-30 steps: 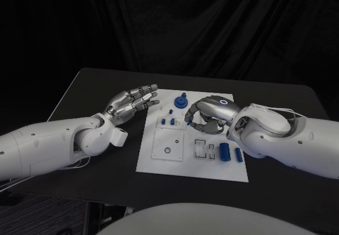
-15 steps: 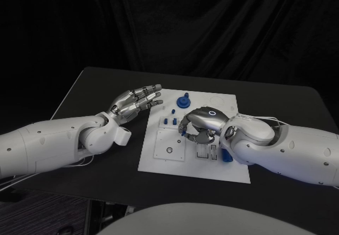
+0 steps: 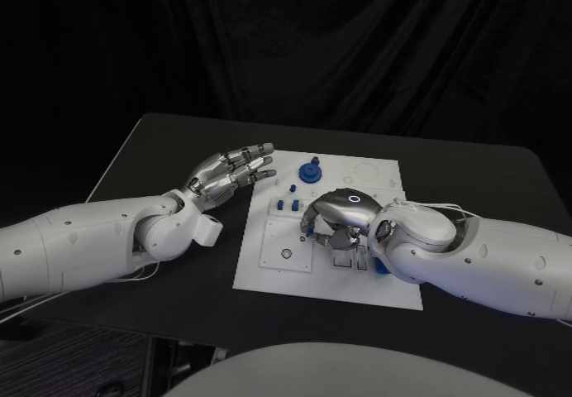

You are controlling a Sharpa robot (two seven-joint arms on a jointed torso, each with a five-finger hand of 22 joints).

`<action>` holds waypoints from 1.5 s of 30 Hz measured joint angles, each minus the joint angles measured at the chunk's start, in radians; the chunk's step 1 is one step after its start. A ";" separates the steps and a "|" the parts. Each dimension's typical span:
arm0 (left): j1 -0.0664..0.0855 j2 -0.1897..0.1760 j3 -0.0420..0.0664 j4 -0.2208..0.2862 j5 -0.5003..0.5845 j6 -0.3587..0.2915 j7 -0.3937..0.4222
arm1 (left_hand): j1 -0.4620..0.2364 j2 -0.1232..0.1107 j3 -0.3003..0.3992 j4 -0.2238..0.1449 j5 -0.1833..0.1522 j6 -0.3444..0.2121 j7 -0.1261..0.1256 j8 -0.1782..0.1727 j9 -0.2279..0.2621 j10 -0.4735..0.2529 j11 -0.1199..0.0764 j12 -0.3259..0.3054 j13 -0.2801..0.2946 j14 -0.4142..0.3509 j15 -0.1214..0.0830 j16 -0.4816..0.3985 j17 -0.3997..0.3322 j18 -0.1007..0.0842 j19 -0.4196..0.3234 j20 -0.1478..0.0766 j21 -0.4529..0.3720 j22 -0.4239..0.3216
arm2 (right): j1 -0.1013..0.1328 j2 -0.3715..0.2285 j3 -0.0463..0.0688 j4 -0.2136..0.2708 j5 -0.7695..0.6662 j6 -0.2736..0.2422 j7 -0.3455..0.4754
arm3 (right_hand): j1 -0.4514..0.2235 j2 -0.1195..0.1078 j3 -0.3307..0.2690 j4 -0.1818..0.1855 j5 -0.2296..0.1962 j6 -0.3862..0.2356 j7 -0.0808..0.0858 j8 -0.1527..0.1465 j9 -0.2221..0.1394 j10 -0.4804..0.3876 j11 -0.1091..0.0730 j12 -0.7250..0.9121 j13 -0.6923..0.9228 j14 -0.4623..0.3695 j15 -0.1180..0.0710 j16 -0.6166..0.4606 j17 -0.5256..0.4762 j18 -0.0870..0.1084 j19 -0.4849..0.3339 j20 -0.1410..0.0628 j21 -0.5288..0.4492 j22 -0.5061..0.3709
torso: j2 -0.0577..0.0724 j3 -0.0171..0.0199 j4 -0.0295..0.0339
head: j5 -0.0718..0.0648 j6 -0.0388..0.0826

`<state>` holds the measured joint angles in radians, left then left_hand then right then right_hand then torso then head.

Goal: Assemble the parts on the task board

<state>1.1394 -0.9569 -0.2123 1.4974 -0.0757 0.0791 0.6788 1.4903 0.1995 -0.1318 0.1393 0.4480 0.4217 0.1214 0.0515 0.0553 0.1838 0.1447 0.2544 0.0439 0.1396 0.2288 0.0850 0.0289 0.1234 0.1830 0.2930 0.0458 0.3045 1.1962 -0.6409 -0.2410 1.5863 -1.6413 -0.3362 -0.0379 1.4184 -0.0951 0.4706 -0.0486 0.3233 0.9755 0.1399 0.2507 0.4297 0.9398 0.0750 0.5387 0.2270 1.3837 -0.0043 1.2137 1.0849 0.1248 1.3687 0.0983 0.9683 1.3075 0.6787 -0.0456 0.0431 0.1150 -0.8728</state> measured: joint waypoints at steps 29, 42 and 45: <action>-0.009 0.003 0.000 -0.007 0.000 0.008 0.000 | 0.000 0.000 0.003 -0.003 0.000 0.004 0.004 0.000 0.000 0.000 0.000 0.000 0.000 0.000 0.000 0.000 0.000 0.000 0.000 0.000 0.000 0.000 | -0.011 0.020 0.001 -0.017 -0.004 0.003 0.003 | 0.002 0.002 0.000 0.000 0.000 0.000 0.000 0.000 0.000 0.000 0.000 0.000 -0.001 0.000 0.000 0.000 0.000 0.000 0.000 0.000 0.000 0.000 | 0.000 -0.0007 -0.0003 | 0.000 0.000; -0.009 0.003 0.000 -0.007 0.000 0.009 0.000 | 0.000 0.000 0.003 -0.003 0.000 0.004 0.004 0.000 0.000 0.000 0.000 0.000 0.000 0.000 0.000 0.000 0.000 0.000 0.000 0.000 0.000 0.000 | -0.011 0.020 0.001 -0.017 -0.005 0.004 0.003 | 0.002 0.002 0.000 0.000 -0.004 0.000 0.000 0.000 0.000 0.000 0.000 0.000 0.000 0.000 0.000 0.000 0.000 0.000 0.000 0.000 0.000 0.000 | -0.001 -0.0007 -0.0005 | 0.000 0.000; -0.021 0.006 0.002 -0.013 0.000 0.010 0.001 | 0.000 0.000 0.003 -0.003 0.000 0.004 0.004 0.000 0.000 0.000 0.000 0.000 0.000 0.000 0.000 0.000 0.000 0.000 0.000 0.000 0.000 0.000 | -0.014 0.032 0.001 -0.026 -0.005 0.009 0.003 | 0.002 0.002 0.000 0.000 -0.004 0.000 0.000 0.000 -0.001 0.000 0.000 -0.002 0.000 0.000 0.000 0.000 0.000 0.000 0.000 0.000 0.000 0.000 | -0.001 -0.0007 -0.0004 | -0.002 0.000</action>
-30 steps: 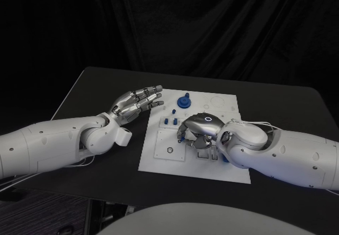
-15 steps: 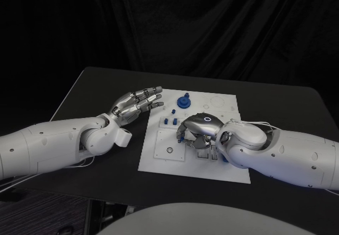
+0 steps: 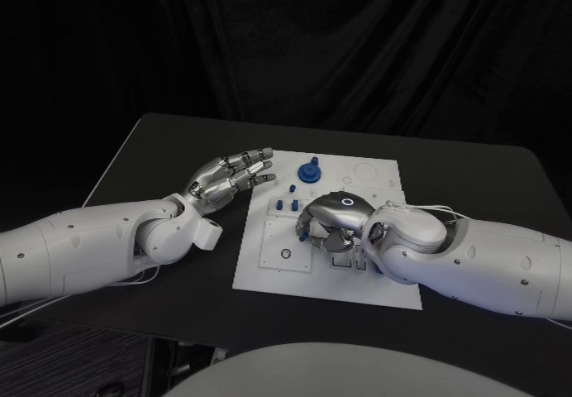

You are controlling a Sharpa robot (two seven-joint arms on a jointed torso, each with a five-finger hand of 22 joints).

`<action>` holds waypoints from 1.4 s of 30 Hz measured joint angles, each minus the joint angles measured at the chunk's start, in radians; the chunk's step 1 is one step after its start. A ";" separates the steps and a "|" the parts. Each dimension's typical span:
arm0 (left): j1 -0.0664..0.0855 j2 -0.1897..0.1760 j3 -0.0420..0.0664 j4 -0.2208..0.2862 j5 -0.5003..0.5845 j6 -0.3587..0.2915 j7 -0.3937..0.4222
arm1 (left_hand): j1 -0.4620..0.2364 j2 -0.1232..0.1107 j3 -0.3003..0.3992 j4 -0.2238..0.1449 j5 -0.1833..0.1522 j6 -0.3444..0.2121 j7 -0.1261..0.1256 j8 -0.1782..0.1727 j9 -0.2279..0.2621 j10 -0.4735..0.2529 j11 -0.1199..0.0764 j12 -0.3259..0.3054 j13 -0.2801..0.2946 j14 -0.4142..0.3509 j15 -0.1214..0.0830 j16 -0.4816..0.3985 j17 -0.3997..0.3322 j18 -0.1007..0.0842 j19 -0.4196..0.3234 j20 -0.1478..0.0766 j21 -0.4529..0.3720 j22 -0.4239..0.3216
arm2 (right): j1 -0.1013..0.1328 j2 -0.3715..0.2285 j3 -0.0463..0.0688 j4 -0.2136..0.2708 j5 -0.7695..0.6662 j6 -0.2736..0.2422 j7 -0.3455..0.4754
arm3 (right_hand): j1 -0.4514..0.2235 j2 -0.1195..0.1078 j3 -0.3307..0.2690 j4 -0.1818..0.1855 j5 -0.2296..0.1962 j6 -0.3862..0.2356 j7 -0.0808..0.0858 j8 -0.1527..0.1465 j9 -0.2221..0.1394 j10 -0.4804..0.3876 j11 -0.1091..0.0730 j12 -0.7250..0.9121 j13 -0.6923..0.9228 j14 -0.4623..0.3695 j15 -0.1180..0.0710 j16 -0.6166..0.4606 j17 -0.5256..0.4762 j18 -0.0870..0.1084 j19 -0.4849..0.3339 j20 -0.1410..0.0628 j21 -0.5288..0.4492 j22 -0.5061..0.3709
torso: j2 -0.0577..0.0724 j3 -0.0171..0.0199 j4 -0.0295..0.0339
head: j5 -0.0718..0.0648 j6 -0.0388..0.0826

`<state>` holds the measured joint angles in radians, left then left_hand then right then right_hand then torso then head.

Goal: Assemble the parts on the task board

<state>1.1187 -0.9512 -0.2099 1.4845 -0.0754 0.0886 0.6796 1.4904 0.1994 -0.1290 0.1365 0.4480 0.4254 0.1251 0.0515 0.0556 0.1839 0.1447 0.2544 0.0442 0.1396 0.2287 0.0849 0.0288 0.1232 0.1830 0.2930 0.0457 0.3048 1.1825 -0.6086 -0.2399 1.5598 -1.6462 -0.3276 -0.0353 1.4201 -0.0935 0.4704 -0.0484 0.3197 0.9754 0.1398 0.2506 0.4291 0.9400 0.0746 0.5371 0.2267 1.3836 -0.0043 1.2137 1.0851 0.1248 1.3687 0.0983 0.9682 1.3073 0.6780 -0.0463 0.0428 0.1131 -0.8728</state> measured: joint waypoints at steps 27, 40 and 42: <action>-0.010 0.006 -0.002 -0.009 0.000 0.006 0.000 | 0.000 0.008 0.011 -0.003 0.006 0.013 0.013 0.000 0.001 0.000 0.000 0.000 0.000 0.000 0.008 0.004 0.000 0.000 0.000 0.000 0.000 -0.003 | -0.003 0.015 0.000 -0.007 -0.001 0.031 -0.007 | -0.019 -0.018 -0.014 0.020 -0.051 -0.095 0.020 -0.065 -0.030 -0.074 0.029 -0.046 -0.016 -0.028 0.028 -0.040 -0.049 0.000 -0.030 0.015 -0.076 0.001 | 0.001 0.0003 0.0010 | -0.002 0.000; -0.012 0.006 -0.002 -0.009 0.000 0.007 0.000 | 0.000 0.008 0.011 -0.003 0.005 0.016 0.016 0.000 0.001 -0.004 0.004 0.000 -0.001 0.000 0.007 0.004 0.000 0.000 0.004 -0.004 0.000 -0.004 | -0.004 -0.008 0.000 0.005 -0.001 0.055 -0.028 | -0.037 -0.027 -0.185 0.077 -0.120 -0.224 0.005 -0.143 -0.130 -0.389 0.078 -0.017 0.007 -0.176 0.065 -0.118 -0.198 0.016 -0.143 0.061 -0.308 0.001 | 0.000 0.0007 0.0007 | -0.002 0.000; -0.012 0.006 -0.002 -0.009 0.000 0.007 0.000 | 0.000 0.008 0.011 -0.003 0.005 0.016 0.016 0.000 0.001 -0.004 0.004 0.000 -0.001 0.000 0.007 0.004 0.000 0.000 0.004 -0.004 0.000 -0.004 | -0.002 -0.019 0.000 0.012 -0.001 0.049 -0.026 | -0.015 -0.021 -0.197 0.081 -0.112 -0.224 0.005 -0.143 -0.136 -0.412 0.079 0.003 0.013 -0.186 0.062 -0.118 -0.207 0.018 -0.143 0.061 -0.315 0.001 | 0.000 0.0008 0.0007 | -0.002 0.000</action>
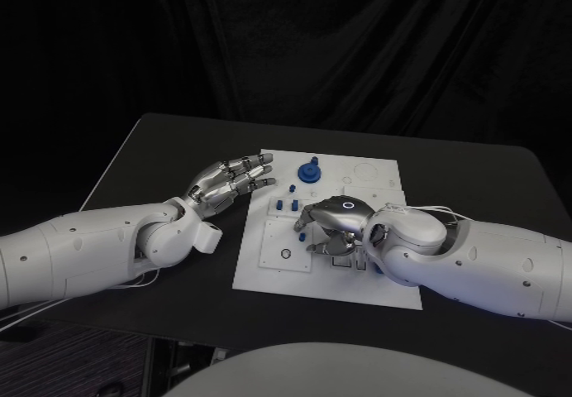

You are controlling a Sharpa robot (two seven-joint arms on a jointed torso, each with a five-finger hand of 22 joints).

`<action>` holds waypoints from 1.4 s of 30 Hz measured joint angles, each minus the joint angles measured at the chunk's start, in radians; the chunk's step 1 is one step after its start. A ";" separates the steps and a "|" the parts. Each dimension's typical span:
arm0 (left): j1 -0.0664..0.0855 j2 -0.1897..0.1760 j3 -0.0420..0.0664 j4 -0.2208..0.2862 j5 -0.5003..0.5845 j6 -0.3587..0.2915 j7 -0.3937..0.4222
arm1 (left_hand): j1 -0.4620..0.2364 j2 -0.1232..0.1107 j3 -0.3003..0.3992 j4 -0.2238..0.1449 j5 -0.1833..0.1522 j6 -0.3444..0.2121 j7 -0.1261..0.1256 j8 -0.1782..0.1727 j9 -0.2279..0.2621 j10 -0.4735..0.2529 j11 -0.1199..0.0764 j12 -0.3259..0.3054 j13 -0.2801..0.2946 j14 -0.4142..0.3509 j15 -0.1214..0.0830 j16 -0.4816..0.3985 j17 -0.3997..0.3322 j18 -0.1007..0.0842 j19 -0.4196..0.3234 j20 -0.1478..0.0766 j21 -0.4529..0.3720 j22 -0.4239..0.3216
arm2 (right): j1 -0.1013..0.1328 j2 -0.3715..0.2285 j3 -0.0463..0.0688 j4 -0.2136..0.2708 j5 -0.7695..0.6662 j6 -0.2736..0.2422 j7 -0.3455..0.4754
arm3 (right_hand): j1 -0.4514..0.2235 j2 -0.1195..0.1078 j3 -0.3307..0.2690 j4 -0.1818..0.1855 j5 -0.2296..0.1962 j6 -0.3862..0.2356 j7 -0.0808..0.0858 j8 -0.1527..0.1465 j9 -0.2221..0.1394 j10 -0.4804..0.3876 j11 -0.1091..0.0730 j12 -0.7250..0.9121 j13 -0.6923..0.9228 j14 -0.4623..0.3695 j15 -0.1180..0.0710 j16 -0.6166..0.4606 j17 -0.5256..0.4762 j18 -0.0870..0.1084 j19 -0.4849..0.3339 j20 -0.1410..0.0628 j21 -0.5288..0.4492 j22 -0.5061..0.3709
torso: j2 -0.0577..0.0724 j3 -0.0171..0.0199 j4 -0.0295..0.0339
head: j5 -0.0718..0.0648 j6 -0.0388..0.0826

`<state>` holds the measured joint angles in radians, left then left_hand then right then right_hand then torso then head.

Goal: Assemble the parts on the task board

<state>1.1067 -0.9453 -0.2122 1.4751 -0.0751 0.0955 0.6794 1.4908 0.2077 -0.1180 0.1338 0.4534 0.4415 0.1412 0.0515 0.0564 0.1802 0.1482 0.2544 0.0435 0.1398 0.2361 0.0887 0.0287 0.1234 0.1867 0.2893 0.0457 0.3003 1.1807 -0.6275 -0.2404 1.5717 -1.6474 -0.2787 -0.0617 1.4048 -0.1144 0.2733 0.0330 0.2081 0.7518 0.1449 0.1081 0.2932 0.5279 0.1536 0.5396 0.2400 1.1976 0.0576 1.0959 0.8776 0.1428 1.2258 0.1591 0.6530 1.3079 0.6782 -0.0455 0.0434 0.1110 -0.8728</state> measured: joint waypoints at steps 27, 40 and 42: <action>0.000 -0.016 0.000 0.017 0.000 -0.003 0.000 | 0.000 0.000 0.000 0.000 0.000 0.004 0.004 0.000 0.001 0.000 0.000 0.000 0.000 0.000 0.000 0.000 0.000 0.000 0.000 0.000 0.000 0.000 | 0.171 -0.276 -0.006 0.100 0.042 -0.054 -0.012 | -0.006 0.020 0.020 0.046 0.017 0.144 -0.017 0.008 -0.067 0.139 -0.026 -0.021 -0.106 0.124 -0.025 0.121 0.091 -0.011 0.120 -0.023 0.226 0.000 | 0.001 0.0004 0.0003 | -0.012 0.000; 0.000 -0.013 0.000 0.017 0.000 -0.002 0.000 | 0.000 0.000 0.003 -0.003 0.000 0.004 0.004 0.000 0.002 0.000 0.000 0.000 0.000 0.000 0.000 0.000 0.000 0.000 0.000 0.000 0.000 0.000 | 0.117 -0.256 -0.008 0.046 0.049 -0.055 -0.013 | -0.018 0.014 -0.006 0.073 -0.024 0.149 -0.012 -0.015 -0.085 0.211 -0.027 -0.017 -0.114 0.133 -0.016 0.121 0.094 -0.011 0.127 -0.016 0.230 0.000 | 0.001 0.0011 -0.0004 | -0.016 0.000; 0.000 -0.013 0.000 0.017 0.000 -0.002 0.000 | 0.000 0.000 0.003 -0.003 0.000 0.004 0.004 0.000 0.002 0.000 0.000 0.000 0.000 0.000 0.000 0.000 0.000 0.000 0.000 0.000 0.000 0.000 | 0.110 -0.247 -0.008 0.035 0.050 -0.056 -0.013 | -0.018 0.014 -0.007 0.074 -0.028 0.147 -0.011 -0.017 -0.087 0.215 -0.027 -0.017 -0.114 0.133 -0.016 0.121 0.094 -0.011 0.127 -0.016 0.231 0.000 | 0.001 0.0009 -0.0002 | -0.016 0.000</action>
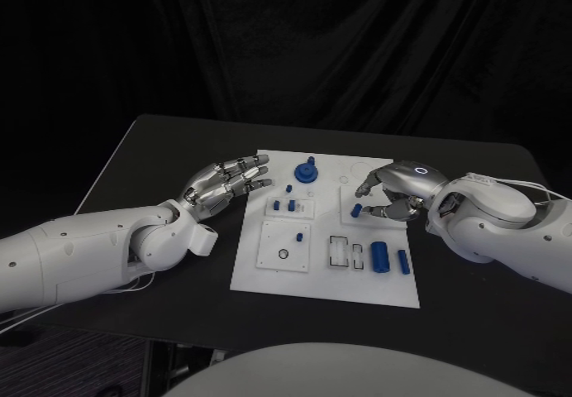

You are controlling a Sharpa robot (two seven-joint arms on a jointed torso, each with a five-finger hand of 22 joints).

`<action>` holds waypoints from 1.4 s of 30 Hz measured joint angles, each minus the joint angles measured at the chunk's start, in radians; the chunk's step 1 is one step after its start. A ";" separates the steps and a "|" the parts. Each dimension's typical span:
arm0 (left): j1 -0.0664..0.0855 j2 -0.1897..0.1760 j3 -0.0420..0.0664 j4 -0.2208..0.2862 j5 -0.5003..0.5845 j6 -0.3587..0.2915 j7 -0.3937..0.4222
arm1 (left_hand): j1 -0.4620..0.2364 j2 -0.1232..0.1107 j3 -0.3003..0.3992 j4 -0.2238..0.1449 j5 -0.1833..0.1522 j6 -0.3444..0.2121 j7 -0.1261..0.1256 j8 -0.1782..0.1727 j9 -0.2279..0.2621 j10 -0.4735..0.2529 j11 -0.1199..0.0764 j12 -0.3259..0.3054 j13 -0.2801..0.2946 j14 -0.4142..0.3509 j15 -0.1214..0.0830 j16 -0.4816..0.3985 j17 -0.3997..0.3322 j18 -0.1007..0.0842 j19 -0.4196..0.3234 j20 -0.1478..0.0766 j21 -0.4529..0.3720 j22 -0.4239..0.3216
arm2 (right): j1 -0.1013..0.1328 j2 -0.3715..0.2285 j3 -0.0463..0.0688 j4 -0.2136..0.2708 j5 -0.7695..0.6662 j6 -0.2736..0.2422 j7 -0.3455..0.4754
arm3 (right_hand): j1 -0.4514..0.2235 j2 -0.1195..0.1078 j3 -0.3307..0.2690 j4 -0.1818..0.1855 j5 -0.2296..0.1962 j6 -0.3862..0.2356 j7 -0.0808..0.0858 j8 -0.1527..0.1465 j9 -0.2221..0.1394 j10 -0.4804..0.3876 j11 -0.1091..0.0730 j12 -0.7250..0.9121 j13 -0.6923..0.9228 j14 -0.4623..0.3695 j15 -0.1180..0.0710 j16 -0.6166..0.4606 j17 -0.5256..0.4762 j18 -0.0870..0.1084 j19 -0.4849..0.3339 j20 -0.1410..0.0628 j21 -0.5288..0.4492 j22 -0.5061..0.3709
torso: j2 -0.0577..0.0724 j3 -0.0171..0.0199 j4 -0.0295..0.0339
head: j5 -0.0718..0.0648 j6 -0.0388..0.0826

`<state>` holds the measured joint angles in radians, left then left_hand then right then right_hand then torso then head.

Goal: Assemble the parts on the task board

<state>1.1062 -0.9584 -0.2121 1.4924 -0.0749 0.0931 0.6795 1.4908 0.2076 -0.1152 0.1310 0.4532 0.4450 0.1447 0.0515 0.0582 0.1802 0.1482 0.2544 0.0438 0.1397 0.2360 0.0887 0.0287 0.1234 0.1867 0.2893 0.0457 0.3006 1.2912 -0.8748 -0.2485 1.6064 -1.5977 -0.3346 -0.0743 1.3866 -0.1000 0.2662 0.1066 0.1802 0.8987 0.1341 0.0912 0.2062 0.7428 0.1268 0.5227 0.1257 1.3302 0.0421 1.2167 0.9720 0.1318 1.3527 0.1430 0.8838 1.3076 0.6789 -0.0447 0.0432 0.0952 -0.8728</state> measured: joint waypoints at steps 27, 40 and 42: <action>-0.003 0.004 0.000 -0.006 0.000 0.002 0.000 | 0.000 0.000 0.002 -0.002 0.005 0.000 0.000 0.000 0.000 0.000 0.000 0.000 0.000 0.004 0.004 0.000 0.000 0.000 0.000 0.000 0.000 -0.001 | -0.052 0.071 0.000 -0.094 0.008 -0.005 0.015 | 0.057 0.004 0.060 -0.002 0.079 0.042 0.030 0.012 -0.023 0.166 -0.020 -0.071 -0.046 0.013 -0.013 0.000 -0.007 0.000 0.014 -0.014 0.015 0.000 | -0.001 -0.0004 0.0011 | 0.007 0.000; -0.009 0.004 0.000 -0.007 0.000 0.004 0.000 | 0.000 0.000 0.008 -0.003 0.005 0.000 0.000 0.000 0.000 0.000 0.000 0.000 0.000 0.004 0.004 0.000 0.000 0.000 0.000 0.000 0.000 -0.003 | -0.057 0.077 0.000 -0.101 0.028 -0.024 0.032 | 0.064 0.011 0.078 -0.003 0.059 0.087 0.016 0.029 -0.006 0.236 -0.038 -0.089 -0.046 0.025 -0.025 0.004 0.003 0.000 0.027 -0.027 0.042 0.000 | 0.000 -0.0003 -0.0001 | 0.009 0.000; -0.010 0.004 0.000 -0.007 0.000 0.004 0.000 | 0.000 0.000 0.008 -0.003 0.005 0.000 0.000 0.000 0.000 0.000 0.000 0.000 0.000 0.004 0.004 0.000 0.000 0.000 0.000 0.000 0.000 -0.003 | -0.057 0.077 0.000 -0.101 0.031 -0.026 0.034 | 0.064 0.011 0.078 -0.003 0.059 0.087 0.016 0.029 -0.006 0.240 -0.034 -0.089 -0.046 0.025 -0.025 0.004 0.003 0.000 0.027 -0.027 0.042 0.000 | 0.000 -0.0003 -0.0001 | 0.009 0.000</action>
<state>1.0961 -0.9547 -0.2121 1.4858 -0.0748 0.0972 0.6795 1.4908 0.2076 -0.1068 0.1282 0.4580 0.4450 0.1447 0.0515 0.0580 0.1803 0.1482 0.2544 0.0439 0.1433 0.2396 0.0887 0.0287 0.1233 0.1867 0.2894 0.0457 0.2979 1.2345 -0.7979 -0.2482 1.5053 -1.5663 -0.3605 -0.0406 1.4503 -0.0893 0.3440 0.1033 0.2392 0.9862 0.1504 0.1200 0.2001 0.9828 0.0926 0.4332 0.0798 1.3552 0.0170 1.2207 0.9751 0.1322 1.3796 0.1161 0.9262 1.3074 0.6784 -0.0450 0.0431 0.1047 -0.8728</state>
